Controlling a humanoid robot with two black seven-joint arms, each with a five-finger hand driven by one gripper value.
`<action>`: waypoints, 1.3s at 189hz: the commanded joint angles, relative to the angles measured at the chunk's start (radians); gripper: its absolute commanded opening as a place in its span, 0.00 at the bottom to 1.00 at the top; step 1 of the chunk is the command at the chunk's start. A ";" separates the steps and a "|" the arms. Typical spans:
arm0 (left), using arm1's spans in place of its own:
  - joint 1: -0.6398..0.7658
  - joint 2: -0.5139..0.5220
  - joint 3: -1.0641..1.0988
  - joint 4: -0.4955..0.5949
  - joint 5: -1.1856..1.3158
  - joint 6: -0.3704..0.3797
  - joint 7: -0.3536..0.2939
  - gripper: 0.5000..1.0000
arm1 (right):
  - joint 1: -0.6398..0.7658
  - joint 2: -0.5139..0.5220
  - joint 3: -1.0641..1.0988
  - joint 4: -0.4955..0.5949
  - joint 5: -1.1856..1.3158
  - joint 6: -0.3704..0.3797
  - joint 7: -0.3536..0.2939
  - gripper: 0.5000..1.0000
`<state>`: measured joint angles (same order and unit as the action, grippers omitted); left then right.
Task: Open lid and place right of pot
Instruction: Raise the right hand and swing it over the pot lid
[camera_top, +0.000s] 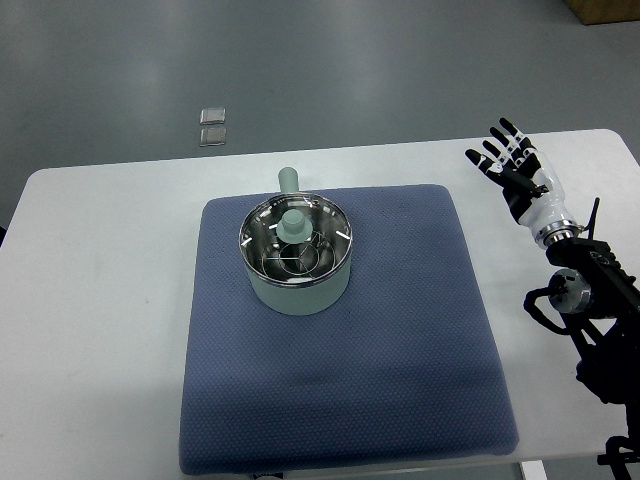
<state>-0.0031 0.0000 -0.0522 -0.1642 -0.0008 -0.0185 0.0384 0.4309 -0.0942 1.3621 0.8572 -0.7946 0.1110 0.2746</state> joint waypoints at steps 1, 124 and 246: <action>0.000 0.000 0.000 0.000 0.001 0.000 0.000 1.00 | 0.005 -0.007 -0.005 0.011 0.000 0.001 0.000 0.86; 0.000 0.000 0.000 0.000 0.001 -0.001 0.000 1.00 | 0.604 -0.427 -1.027 0.255 0.000 -0.002 0.209 0.81; 0.000 0.000 0.000 0.000 0.001 0.000 0.000 1.00 | 1.266 -0.214 -1.810 0.260 -0.183 -0.100 0.195 0.81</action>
<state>-0.0029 0.0000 -0.0521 -0.1641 -0.0005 -0.0185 0.0385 1.6255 -0.3616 -0.3617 1.1234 -0.9712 0.0521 0.4754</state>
